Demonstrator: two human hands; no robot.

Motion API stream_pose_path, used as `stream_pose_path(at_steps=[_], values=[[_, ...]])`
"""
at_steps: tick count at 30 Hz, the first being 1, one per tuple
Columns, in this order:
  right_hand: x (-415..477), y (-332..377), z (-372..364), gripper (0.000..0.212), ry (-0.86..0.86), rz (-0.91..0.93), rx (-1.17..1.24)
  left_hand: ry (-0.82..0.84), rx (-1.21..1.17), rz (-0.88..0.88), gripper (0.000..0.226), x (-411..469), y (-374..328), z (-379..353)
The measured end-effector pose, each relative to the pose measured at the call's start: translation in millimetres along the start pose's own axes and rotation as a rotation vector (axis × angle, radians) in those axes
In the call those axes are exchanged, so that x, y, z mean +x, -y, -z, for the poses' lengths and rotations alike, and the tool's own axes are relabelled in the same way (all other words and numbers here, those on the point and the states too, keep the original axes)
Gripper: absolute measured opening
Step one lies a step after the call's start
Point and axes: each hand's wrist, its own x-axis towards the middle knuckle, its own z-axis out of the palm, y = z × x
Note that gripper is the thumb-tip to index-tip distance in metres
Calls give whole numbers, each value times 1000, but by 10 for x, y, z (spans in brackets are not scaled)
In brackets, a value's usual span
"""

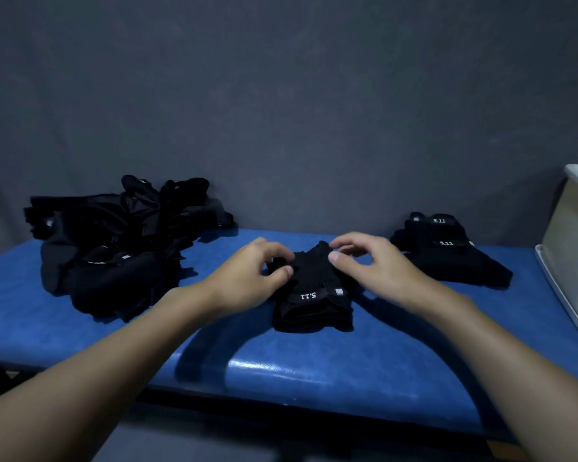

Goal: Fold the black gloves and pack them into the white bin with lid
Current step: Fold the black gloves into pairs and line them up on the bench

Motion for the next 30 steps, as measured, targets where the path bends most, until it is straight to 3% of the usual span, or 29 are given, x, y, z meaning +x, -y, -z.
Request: stream_pose_path(at_steps=[4,8,15,19,24,30], values=[[-37,32,-45,18,71,-9,-127,52,97,103,35,-18,190,-19],[-26,22,-80,25,90,-42,-102,107,100,155,63,-37,174,-1],[-3,20,-105,37,102,5,-27,40,193,121,55,-47,140,14],[-29,17,-101,41,158,-73,-184,81,188,122,54,-53,157,-21],[-32,9,-18,41,104,21,-77,35,56,49,33,-45,108,14],[-120,45,79,48,234,113,-21,193,57,-90,41,-135,-10,80]])
